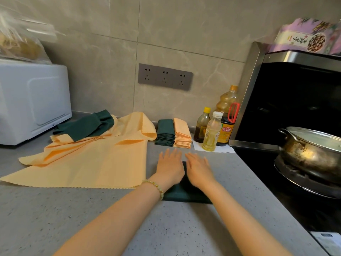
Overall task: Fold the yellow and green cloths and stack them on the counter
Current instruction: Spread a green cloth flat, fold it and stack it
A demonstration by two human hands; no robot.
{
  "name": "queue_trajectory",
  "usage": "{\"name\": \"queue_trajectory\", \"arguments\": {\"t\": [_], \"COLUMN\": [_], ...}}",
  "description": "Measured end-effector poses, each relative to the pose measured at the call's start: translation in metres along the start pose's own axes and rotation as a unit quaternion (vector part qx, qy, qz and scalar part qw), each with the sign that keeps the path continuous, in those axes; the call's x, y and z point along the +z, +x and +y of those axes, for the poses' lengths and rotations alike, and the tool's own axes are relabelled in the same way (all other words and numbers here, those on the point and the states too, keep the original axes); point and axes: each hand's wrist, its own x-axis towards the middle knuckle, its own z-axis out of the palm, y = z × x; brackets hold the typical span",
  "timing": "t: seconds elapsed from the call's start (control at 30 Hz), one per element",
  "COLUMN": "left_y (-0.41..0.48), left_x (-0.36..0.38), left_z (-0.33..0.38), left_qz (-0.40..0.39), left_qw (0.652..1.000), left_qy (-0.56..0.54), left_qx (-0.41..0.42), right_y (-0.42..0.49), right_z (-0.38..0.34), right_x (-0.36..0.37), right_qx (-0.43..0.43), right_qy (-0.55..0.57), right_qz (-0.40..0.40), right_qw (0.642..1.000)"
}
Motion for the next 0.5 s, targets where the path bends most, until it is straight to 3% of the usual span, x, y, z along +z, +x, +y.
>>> {"name": "queue_trajectory", "arguments": {"t": [0.13,0.5], "left_y": [0.015,-0.008], "left_x": [0.033,0.041], "left_z": [-0.011,-0.014], "left_qz": [-0.061,-0.073], "left_qw": [0.998,0.996], "left_qy": [0.020,0.056], "left_qx": [-0.021,-0.017], "right_y": [0.010,-0.011], "right_z": [0.008,0.008], "right_x": [0.027,0.036], "right_qx": [0.011,-0.001], "right_qy": [-0.006,-0.015], "right_qz": [-0.083,-0.100], "right_qw": [0.996,0.995]}}
